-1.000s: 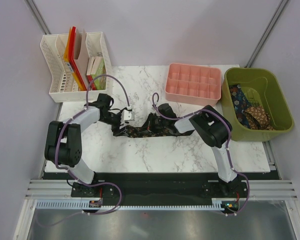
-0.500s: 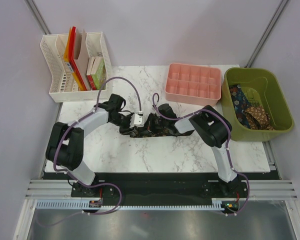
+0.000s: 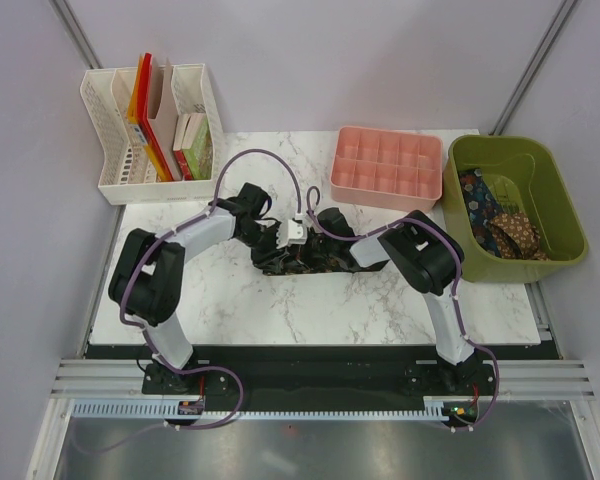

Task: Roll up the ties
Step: Roll the tie at the center of the board.

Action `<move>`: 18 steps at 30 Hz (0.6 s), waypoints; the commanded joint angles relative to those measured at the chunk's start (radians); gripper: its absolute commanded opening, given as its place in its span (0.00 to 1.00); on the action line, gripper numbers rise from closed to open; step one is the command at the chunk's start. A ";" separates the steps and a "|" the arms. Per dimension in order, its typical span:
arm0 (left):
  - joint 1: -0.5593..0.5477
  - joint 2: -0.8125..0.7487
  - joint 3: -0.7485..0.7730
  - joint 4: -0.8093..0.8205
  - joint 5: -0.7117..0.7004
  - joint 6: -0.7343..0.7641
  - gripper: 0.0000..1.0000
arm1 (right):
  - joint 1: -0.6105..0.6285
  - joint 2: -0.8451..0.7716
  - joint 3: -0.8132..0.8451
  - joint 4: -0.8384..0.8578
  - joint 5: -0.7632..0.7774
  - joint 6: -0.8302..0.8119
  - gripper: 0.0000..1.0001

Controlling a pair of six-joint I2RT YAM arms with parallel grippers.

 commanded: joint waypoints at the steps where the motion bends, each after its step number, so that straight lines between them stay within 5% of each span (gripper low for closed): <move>1: -0.019 0.083 -0.034 0.073 -0.144 -0.083 0.47 | 0.006 -0.001 -0.016 -0.030 0.004 0.014 0.12; 18: -0.017 0.153 0.022 0.014 -0.170 -0.086 0.28 | -0.044 -0.177 0.003 -0.214 -0.061 -0.021 0.29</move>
